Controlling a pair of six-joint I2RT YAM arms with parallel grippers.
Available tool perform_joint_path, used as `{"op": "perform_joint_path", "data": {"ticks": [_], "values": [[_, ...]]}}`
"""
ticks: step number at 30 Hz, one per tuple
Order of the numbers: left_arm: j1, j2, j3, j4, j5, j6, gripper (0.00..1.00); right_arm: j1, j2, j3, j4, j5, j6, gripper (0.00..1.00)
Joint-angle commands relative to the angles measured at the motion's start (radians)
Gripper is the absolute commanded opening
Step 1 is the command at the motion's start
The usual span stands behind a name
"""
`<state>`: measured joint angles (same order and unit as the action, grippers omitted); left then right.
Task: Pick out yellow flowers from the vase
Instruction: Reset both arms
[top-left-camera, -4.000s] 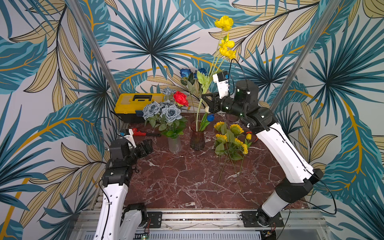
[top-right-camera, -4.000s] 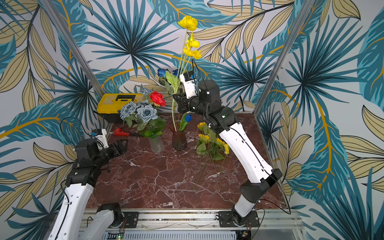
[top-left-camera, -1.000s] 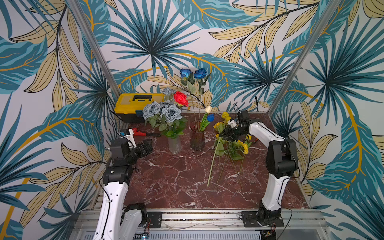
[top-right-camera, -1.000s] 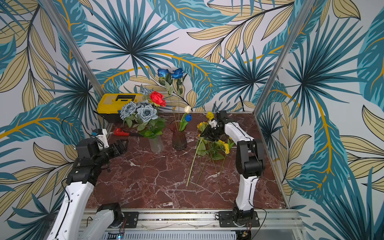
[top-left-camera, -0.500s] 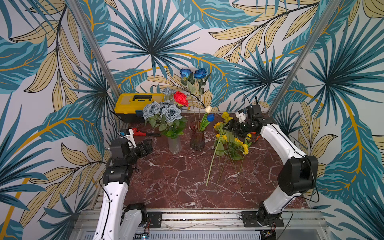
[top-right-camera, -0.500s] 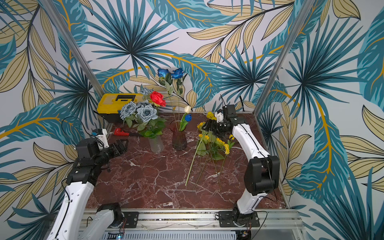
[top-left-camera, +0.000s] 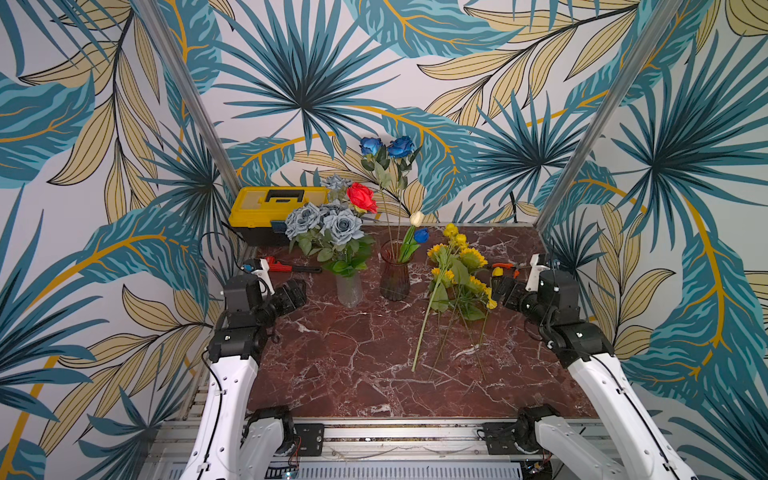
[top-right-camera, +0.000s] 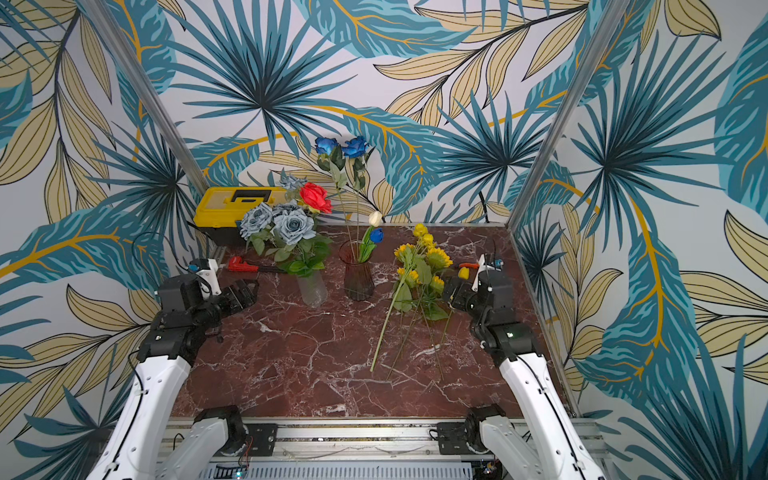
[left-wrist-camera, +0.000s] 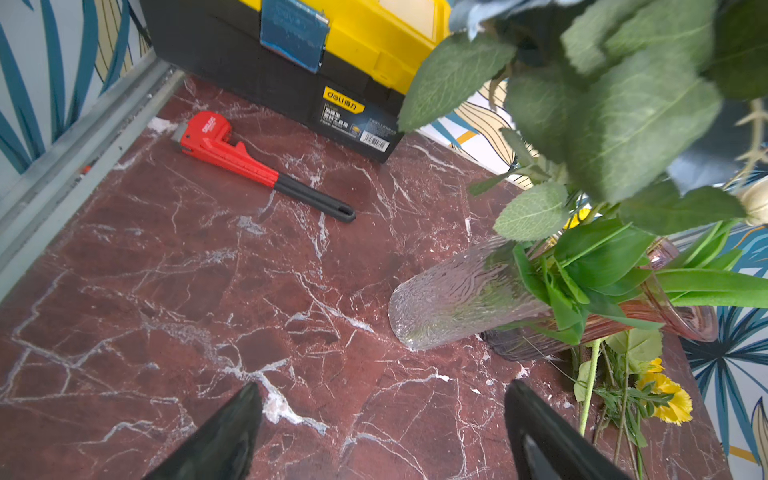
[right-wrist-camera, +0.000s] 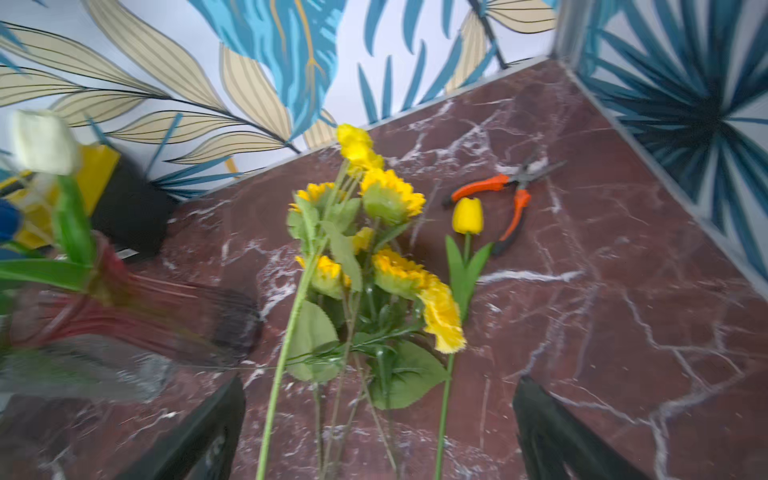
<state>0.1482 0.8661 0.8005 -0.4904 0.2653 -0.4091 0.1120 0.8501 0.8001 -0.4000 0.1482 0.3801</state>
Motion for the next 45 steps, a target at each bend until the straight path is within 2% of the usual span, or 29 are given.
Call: {"op": "perform_joint_path", "data": {"ticks": [1,6,10,16,20,26,29,32,33,36,41,45], "values": [[0.013,0.000,-0.015,0.015,-0.034,-0.018,0.98,0.000,-0.056,-0.153,0.214,0.181,-0.042,1.00],[0.008,0.007,-0.051,0.015,-0.106,-0.080,0.99,-0.002,-0.149,-0.457,0.628,0.250,-0.174,0.99],[0.008,0.001,-0.092,0.015,-0.161,-0.113,0.99,-0.006,-0.098,-0.594,0.869,0.379,-0.233,1.00],[0.003,-0.022,-0.172,0.088,-0.309,-0.159,0.99,-0.022,0.164,-0.638,1.188,0.368,-0.226,1.00],[-0.002,-0.036,-0.241,0.206,-0.413,-0.180,0.99,-0.026,0.350,-0.638,1.388,0.402,-0.256,0.99],[-0.009,0.012,-0.304,0.409,-0.564,-0.115,0.99,-0.044,0.558,-0.611,1.577,0.318,-0.295,0.99],[-0.009,0.045,-0.347,0.525,-0.634,-0.075,0.99,-0.047,0.583,-0.586,1.536,0.238,-0.309,0.99],[-0.015,0.080,-0.458,0.776,-0.698,-0.027,0.99,-0.052,0.667,-0.560,1.597,0.165,-0.351,0.99],[-0.015,0.101,-0.489,0.863,-0.703,-0.002,0.99,-0.052,0.661,-0.544,1.559,0.149,-0.358,0.99],[-0.016,0.178,-0.519,0.991,-0.703,0.055,1.00,-0.053,0.630,-0.472,1.368,0.110,-0.355,0.99],[-0.022,0.321,-0.543,1.186,-0.674,0.119,0.99,-0.054,0.642,-0.404,1.255,0.054,-0.380,0.99],[-0.054,0.412,-0.527,1.275,-0.627,0.150,0.99,-0.055,0.642,-0.404,1.254,0.050,-0.380,0.99]]}}
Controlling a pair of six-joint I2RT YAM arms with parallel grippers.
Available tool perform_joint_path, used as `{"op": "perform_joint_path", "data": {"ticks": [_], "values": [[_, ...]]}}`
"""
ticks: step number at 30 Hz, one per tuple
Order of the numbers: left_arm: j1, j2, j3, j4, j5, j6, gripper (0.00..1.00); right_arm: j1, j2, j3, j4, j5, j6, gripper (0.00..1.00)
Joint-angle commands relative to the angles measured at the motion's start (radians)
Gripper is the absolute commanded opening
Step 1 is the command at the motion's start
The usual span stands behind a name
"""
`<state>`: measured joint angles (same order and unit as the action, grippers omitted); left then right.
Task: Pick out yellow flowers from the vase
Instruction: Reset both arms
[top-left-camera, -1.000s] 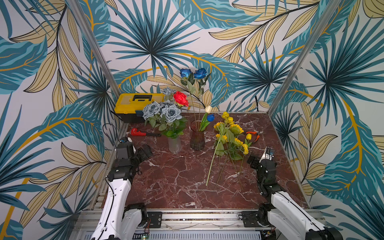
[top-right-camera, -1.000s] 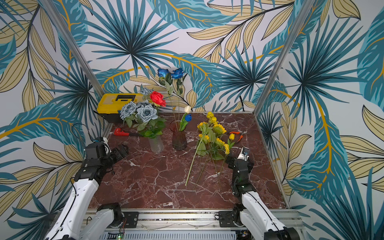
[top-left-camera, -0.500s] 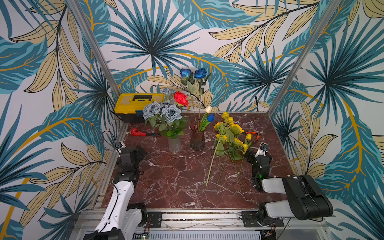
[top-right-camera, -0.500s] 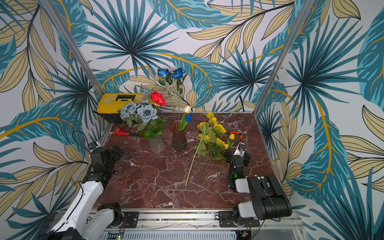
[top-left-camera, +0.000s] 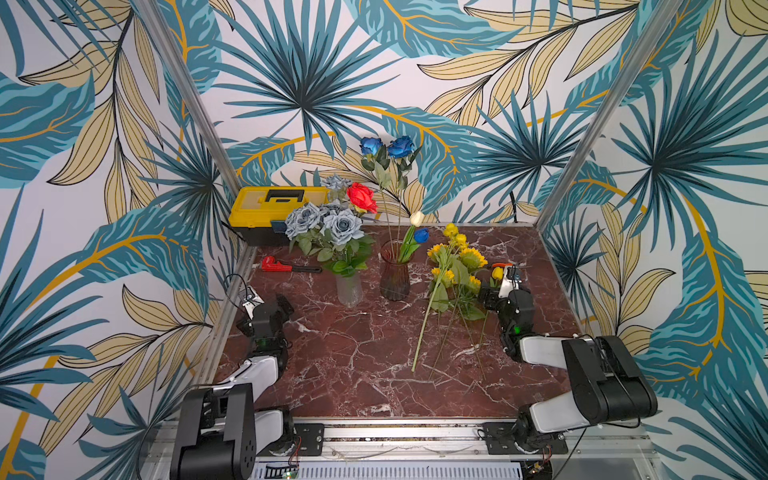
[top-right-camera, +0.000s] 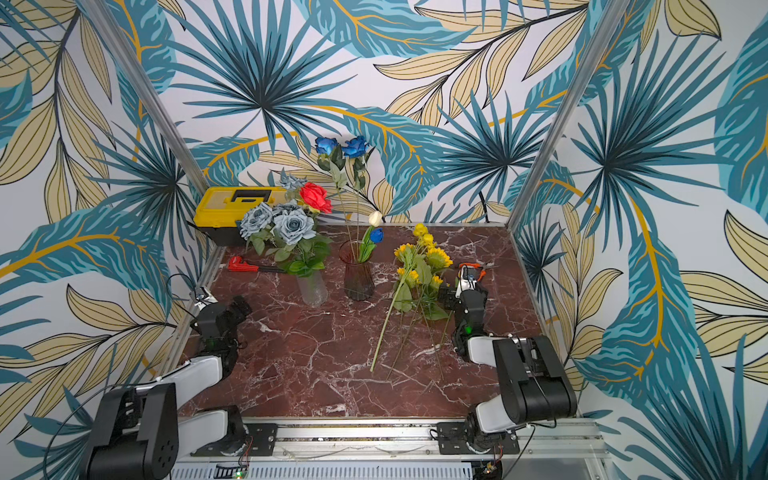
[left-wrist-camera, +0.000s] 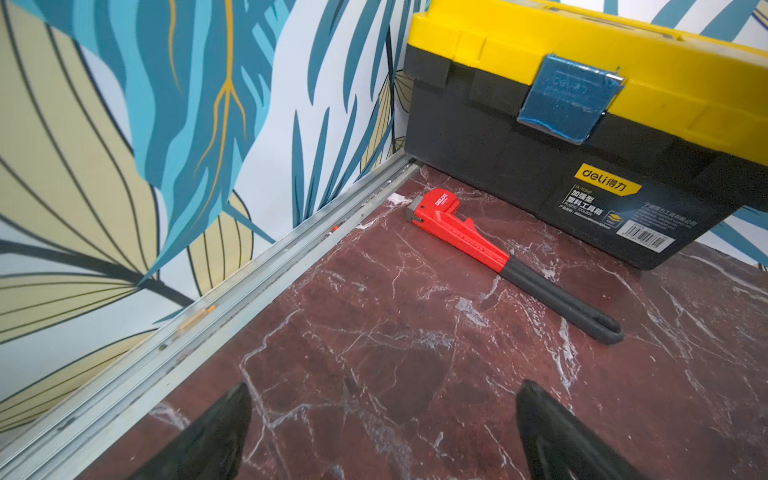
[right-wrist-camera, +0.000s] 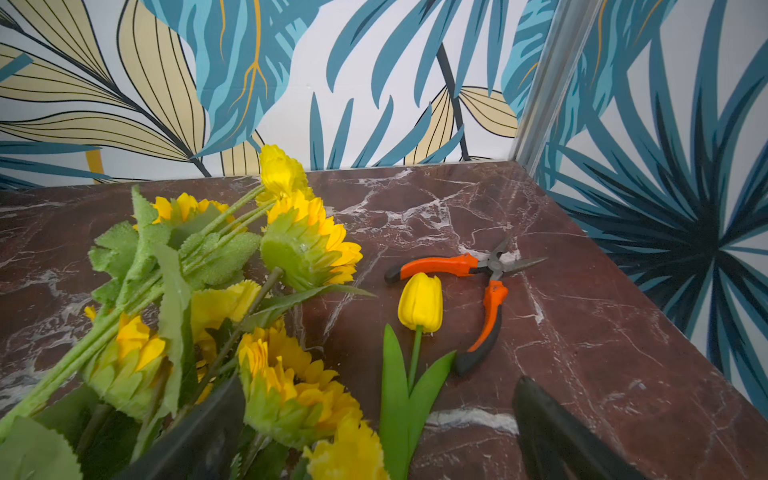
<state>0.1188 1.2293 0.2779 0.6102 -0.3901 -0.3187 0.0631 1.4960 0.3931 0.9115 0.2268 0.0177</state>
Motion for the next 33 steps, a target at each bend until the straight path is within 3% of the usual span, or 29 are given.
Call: {"op": "perform_joint_path", "data": {"ticks": [1,15,20,33], "values": [[-0.034,0.090,-0.009,0.229,0.041,0.071,0.99,-0.006,-0.003,0.004,-0.058,-0.029,-0.018,0.99],[-0.087,0.280,0.045,0.363,0.240,0.240,0.99,-0.010,-0.001,0.007,-0.065,-0.038,-0.015,0.99],[-0.090,0.322,0.079,0.362,0.383,0.305,1.00,-0.017,-0.002,0.010,-0.071,-0.054,-0.013,0.99],[-0.090,0.332,0.096,0.346,0.382,0.308,0.99,-0.016,-0.008,0.009,-0.076,-0.048,-0.015,0.99]]}}
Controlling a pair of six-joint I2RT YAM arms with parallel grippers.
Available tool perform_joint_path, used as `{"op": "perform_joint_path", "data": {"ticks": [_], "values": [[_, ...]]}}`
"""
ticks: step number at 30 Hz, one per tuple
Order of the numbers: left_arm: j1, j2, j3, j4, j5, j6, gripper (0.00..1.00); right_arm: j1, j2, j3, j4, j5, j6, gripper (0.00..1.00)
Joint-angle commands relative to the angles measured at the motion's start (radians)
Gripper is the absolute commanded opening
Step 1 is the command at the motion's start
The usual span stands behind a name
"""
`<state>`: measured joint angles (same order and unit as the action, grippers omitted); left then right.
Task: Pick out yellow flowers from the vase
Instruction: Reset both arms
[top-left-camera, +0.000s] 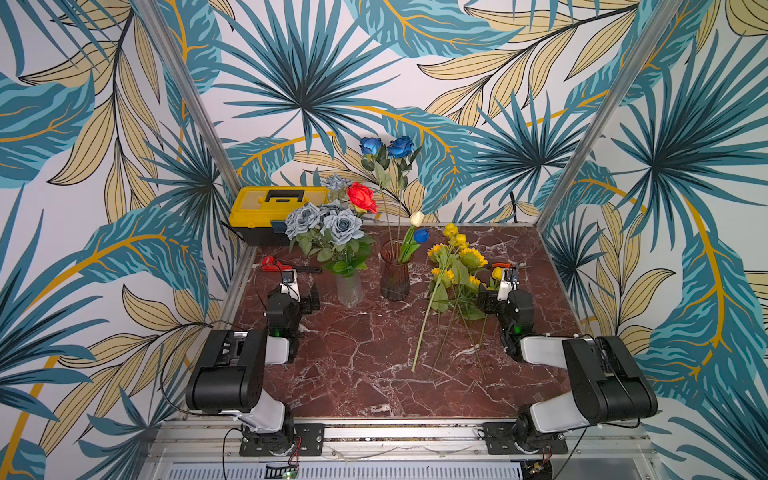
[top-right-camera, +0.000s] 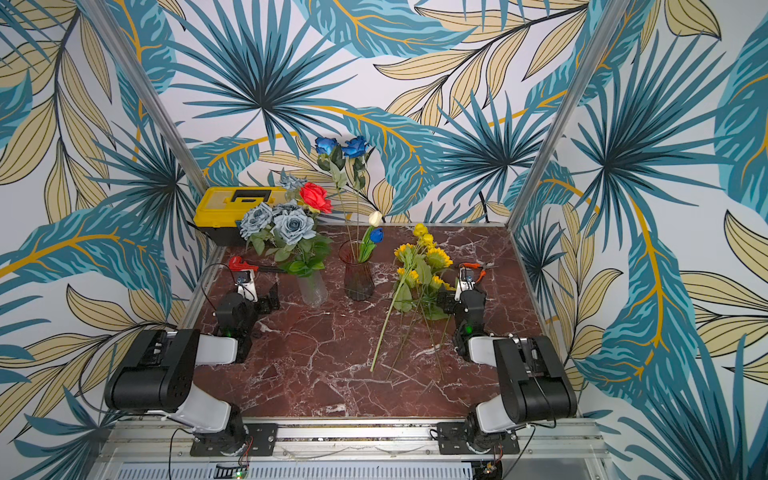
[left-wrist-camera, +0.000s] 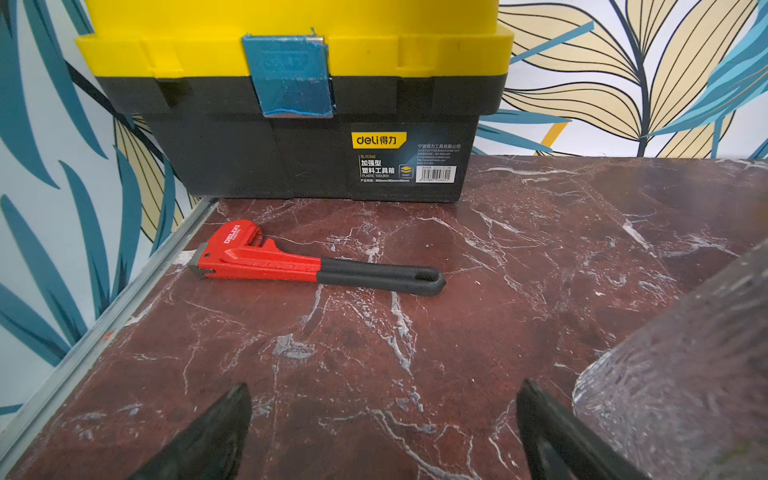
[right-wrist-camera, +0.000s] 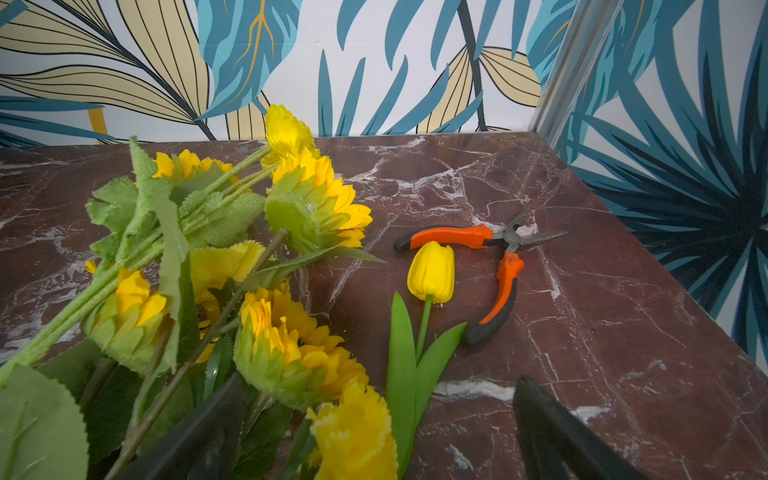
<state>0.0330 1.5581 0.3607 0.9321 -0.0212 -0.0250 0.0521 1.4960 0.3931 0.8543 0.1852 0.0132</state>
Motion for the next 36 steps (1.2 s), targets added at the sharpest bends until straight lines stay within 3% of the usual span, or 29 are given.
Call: {"op": "perform_joint_path", "data": {"ticks": [1,4,7,9,36], "values": [[-0.004,0.002,0.014,0.024,0.013,0.015,0.99,-0.005,-0.008,0.010,-0.020,-0.007,-0.010,0.99],[-0.004,-0.004,0.008,0.025,0.053,0.023,0.99,-0.006,-0.008,0.010,-0.020,-0.007,-0.011,0.99],[0.020,-0.026,-0.012,0.024,0.224,0.061,0.99,-0.006,-0.008,0.010,-0.018,-0.007,-0.010,0.99],[0.031,-0.030,-0.016,0.025,0.270,0.064,0.99,-0.005,-0.008,0.009,-0.019,-0.007,-0.010,0.99],[0.039,-0.020,-0.007,0.024,0.280,0.055,1.00,-0.006,-0.008,0.009,-0.020,-0.006,-0.010,0.99]]}}
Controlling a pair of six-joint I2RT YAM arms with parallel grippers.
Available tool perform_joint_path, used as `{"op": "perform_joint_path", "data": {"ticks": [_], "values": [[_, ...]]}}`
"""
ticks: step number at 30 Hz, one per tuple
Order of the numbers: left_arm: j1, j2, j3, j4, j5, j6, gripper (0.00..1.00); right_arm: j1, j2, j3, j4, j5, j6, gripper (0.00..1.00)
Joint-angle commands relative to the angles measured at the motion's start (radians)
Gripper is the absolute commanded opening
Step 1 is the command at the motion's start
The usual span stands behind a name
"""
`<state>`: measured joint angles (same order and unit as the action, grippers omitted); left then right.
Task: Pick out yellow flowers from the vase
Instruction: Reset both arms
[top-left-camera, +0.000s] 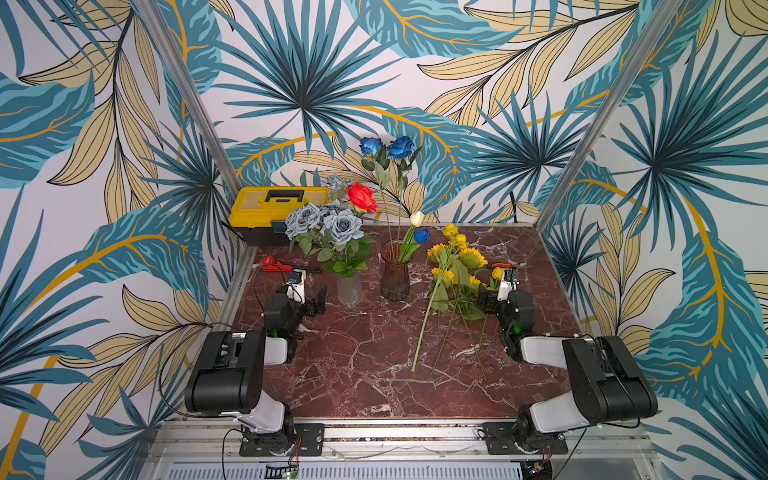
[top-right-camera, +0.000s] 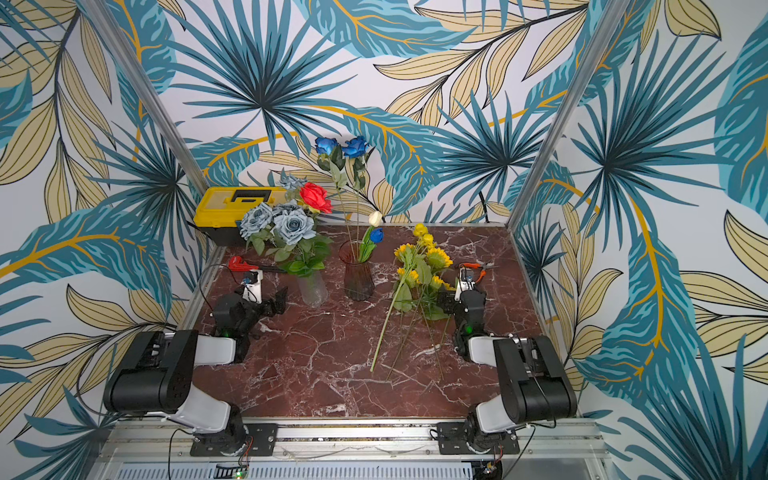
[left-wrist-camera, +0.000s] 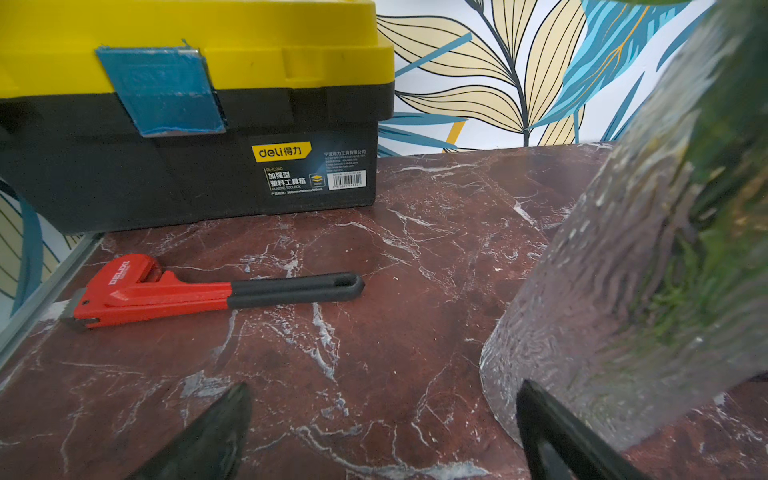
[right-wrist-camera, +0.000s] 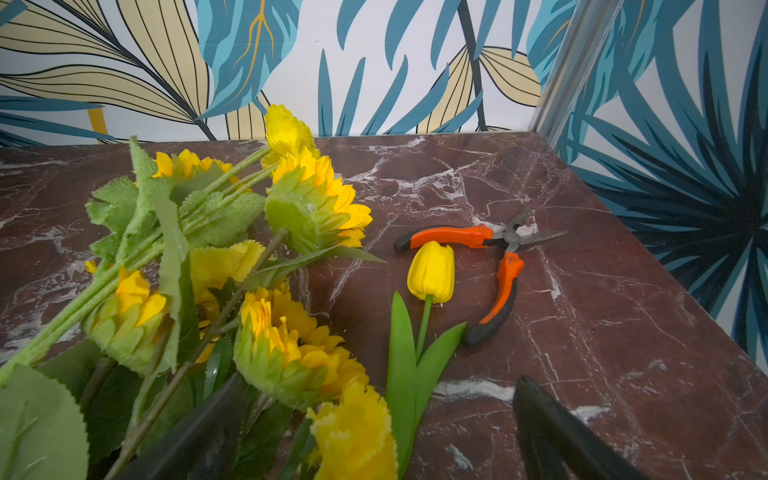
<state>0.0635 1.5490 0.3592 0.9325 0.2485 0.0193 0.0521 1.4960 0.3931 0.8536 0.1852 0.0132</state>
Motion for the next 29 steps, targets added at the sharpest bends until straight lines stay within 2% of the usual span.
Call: {"op": "perform_joint_path", "data": {"ticks": [1,22,25,29], "values": [[0.009,-0.012,-0.006,0.024,0.010,0.010,0.99,-0.006,-0.008,0.009,-0.019,-0.007,-0.010,0.99],[0.010,-0.012,-0.005,0.023,0.011,0.011,0.99,-0.006,-0.006,0.011,-0.021,-0.008,-0.010,1.00],[0.010,-0.012,-0.005,0.024,0.013,0.010,0.99,-0.036,-0.006,0.021,-0.040,-0.069,0.009,0.99],[0.009,-0.012,-0.005,0.023,0.012,0.011,0.99,-0.036,-0.009,0.020,-0.044,-0.070,0.002,0.99]]}}
